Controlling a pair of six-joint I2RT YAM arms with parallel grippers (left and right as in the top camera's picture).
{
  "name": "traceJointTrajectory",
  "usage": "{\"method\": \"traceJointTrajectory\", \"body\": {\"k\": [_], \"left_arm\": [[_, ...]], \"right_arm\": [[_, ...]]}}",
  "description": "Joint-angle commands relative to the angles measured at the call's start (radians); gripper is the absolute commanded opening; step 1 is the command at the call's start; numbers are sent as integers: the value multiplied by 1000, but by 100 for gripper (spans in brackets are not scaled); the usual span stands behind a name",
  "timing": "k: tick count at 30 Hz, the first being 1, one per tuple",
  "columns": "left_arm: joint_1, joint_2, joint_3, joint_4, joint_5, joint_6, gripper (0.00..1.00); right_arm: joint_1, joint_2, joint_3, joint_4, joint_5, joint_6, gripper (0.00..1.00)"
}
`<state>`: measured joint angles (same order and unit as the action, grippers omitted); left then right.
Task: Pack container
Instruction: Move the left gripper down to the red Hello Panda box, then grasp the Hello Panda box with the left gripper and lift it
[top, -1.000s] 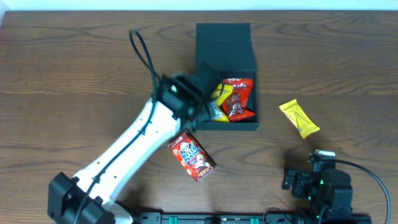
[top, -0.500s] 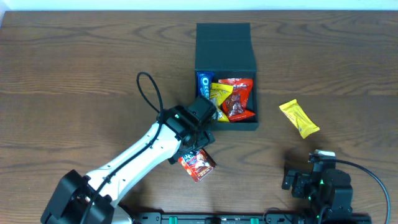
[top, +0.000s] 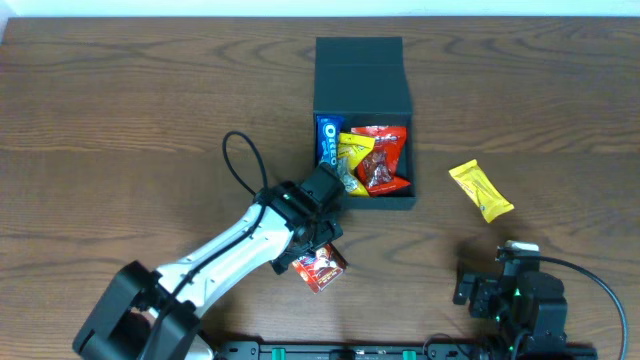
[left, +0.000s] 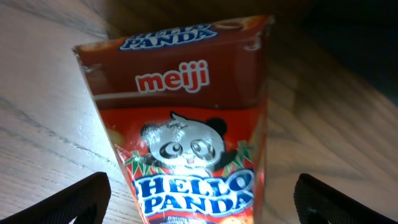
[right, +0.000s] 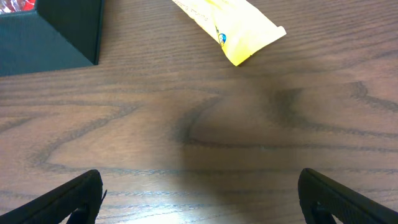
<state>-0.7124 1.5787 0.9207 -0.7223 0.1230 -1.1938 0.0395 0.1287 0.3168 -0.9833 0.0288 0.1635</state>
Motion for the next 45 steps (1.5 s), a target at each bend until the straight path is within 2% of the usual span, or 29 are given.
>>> {"method": "traceJointTrajectory", "body": {"k": [1,8,16,19,20,21,25,38,45], "left_arm": [[-9,55,-3,10,8,-19,95],[-11,140,-3,77,35,-19,95],[-11,149,-3,80,27,-19,95],[-11,149,-3,80,27,-19,100],[-11,149,-3,80,27,-19,92],[-11,149,-3,80,27,-19,90],[-12,149,-3,80,27,-19,89],[-16,149,-3,80,27,-18,73],[-16,149,-3,80,27,-18,69]], "right_arm": [[-5,-4,-2,-3,-3,-15,99],[-5,-4,-2,-3,-3,-15,99],[-5,-4,-2,-3,-3,-15,99],[-5,-4,-2,-3,-3,-15,99],[-5,-4,-2,-3,-3,-15,99],[-5,-4,-2,-3,-3,-15,99],[-5,-4,-2,-3,-3,-15,99],[-5,-4,-2,-3,-3,-15,99],[-5,-4,-2,-3,-3,-15,99]]}}
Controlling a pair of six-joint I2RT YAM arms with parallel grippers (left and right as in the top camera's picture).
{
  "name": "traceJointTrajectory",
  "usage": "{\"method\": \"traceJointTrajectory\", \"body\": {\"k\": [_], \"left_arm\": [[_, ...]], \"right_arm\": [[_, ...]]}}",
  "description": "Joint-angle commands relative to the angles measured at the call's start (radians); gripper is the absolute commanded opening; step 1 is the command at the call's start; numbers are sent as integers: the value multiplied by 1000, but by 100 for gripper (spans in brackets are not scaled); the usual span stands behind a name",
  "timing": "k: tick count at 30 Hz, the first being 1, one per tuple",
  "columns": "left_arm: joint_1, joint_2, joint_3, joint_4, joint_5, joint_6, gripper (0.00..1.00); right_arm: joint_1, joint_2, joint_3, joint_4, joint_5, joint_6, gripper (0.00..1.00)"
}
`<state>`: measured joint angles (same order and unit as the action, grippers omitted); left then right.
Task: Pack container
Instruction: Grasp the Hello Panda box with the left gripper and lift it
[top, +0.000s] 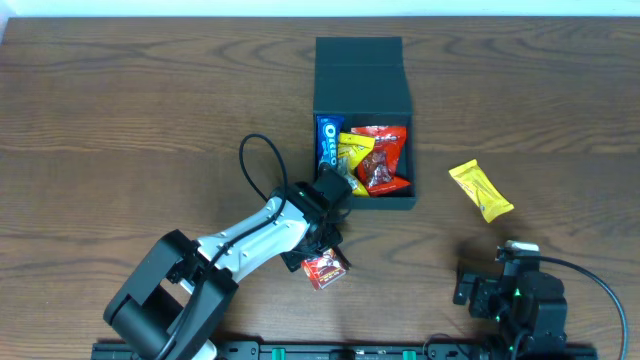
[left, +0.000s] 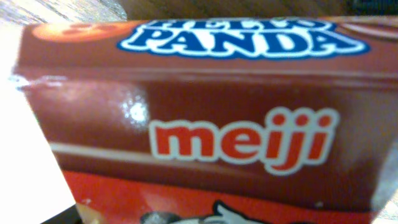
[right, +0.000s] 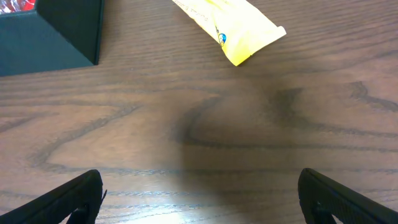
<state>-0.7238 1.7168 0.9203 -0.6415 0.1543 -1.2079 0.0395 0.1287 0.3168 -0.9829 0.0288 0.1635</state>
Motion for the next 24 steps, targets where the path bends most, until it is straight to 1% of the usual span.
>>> {"method": "traceJointTrajectory", "body": {"k": [1,4,8,16,21,24], "left_arm": [[-4,11,-3,0,-4,-4,68],[-4,11,-3,0,-4,-4,65],[-4,11,-3,0,-4,-4,63],[-5,5,-1,-1,-6,-3,63],[-19,-27,-1,-1,-35,-3,62],[-29,-51,-1,-1,-57,0,58]], "right_arm": [[-5,-4,-2,-3,-3,-15,99],[-5,-4,-2,-3,-3,-15,99],[-5,-4,-2,-3,-3,-15,99],[-5,-4,-2,-3,-3,-15,99],[-5,-4,-2,-3,-3,-15,99],[-5,-4,-2,-3,-3,-15,99]]}}
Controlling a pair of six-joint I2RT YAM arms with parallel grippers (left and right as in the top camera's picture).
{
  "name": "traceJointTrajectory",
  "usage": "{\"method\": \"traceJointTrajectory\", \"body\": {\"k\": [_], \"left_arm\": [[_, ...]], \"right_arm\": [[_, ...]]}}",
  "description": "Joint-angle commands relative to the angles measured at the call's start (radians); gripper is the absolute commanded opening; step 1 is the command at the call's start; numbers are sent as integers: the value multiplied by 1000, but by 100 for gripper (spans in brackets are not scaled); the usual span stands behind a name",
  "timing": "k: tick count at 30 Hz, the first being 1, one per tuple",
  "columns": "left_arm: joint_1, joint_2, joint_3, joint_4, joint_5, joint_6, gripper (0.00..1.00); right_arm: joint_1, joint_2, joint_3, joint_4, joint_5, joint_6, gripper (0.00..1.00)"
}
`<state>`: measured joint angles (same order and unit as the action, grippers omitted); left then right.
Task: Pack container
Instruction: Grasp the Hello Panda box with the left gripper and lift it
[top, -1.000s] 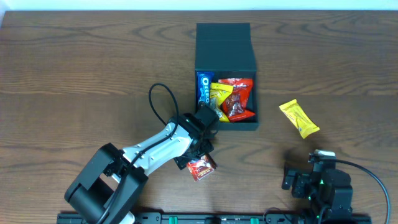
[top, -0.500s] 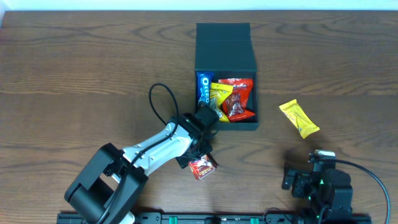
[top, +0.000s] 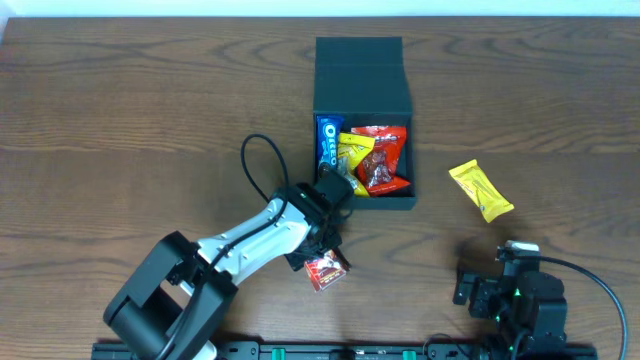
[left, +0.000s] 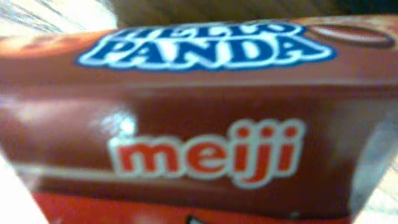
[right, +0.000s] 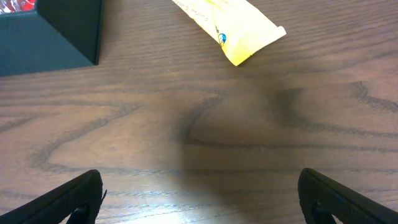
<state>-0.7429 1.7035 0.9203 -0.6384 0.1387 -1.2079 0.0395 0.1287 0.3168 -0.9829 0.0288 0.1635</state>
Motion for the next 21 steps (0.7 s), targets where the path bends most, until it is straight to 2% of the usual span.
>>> {"method": "traceJointTrajectory", "body": {"k": [1,4,11,21], "left_arm": [[-12,-45,-1,-4,-46,0,58],[-13,-55,-1,-5,-49,1,52],[-13,-60,-1,-9,-53,4,48],[-24,-160,11,-79,-101,11,46]], "right_arm": [[-5,-4,-2,-3,-3,-15,99],[-5,-4,-2,-3,-3,-15,99],[-5,-4,-2,-3,-3,-15,99],[-5,-4,-2,-3,-3,-15,99]]}}
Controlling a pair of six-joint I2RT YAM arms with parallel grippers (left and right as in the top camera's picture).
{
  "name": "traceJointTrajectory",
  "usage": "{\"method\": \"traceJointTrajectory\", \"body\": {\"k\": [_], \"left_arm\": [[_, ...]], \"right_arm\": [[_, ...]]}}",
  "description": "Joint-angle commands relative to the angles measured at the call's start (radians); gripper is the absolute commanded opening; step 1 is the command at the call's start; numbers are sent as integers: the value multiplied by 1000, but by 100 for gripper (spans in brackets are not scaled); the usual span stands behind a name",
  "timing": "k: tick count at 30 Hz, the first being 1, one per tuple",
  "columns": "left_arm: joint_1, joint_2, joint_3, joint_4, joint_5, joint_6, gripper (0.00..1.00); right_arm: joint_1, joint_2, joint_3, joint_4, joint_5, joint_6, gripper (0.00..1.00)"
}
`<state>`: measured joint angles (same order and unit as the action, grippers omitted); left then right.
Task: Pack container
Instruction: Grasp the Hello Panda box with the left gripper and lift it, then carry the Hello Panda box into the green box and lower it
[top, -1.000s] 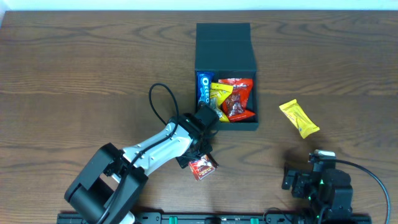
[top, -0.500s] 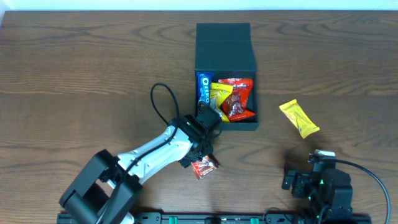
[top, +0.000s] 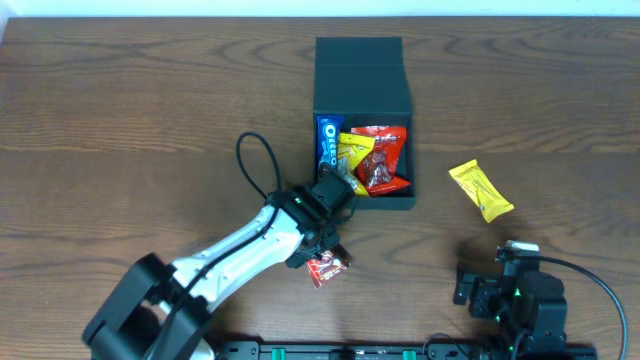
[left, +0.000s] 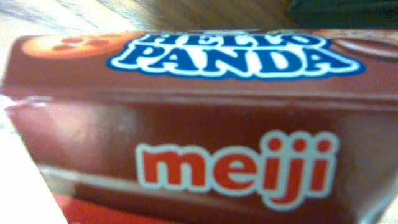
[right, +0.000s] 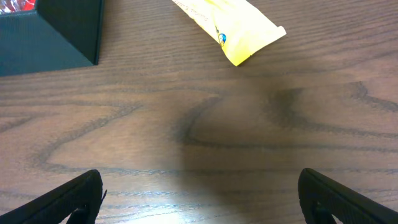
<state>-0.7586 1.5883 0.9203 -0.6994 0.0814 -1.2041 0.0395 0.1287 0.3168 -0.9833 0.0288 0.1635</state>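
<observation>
A red Hello Panda box (top: 328, 266) lies on the table just below the dark container (top: 380, 203), which holds an Oreo pack and several red and yellow snack packs. My left gripper (top: 312, 246) sits right over the box. In the left wrist view the box (left: 217, 124) fills the frame and hides the fingers. A yellow packet (top: 481, 190) lies right of the container, and its end (right: 227, 25) shows ahead of my right gripper (right: 199, 199). That gripper is open over bare wood at the front right (top: 510, 290).
The container's lid (top: 362, 70) lies open behind it. A corner of the container (right: 56, 31) shows at the upper left of the right wrist view. A black cable loop (top: 255, 165) rises from the left arm. The wooden table (top: 120, 120) spreads to the left.
The left arm's elbow has shifted left and the Hello Panda box sits a little differently in the left wrist view. The box stays in about the same spot. The right arm is still.
At first my left gripper was open above the Hello Panda box with both fingers showing. Then it was low over the box, which filled its camera. It stays there now. The yellow packet and right gripper have not moved.
</observation>
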Motion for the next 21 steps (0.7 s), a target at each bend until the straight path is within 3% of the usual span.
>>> {"method": "traceJointTrajectory", "body": {"k": [1,6,15,21], "left_arm": [[-10,-60,16,-34,-56,8,46],[-16,-123,77,-142,-122,28,44],[-11,-107,364,-327,-197,333,46],[19,44,604,-479,-197,507,47]], "right_arm": [[-5,-4,-2,-3,-3,-15,99],[-5,-4,-2,-3,-3,-15,99],[-5,-4,-2,-3,-3,-15,99],[-5,-4,-2,-3,-3,-15,99]]}}
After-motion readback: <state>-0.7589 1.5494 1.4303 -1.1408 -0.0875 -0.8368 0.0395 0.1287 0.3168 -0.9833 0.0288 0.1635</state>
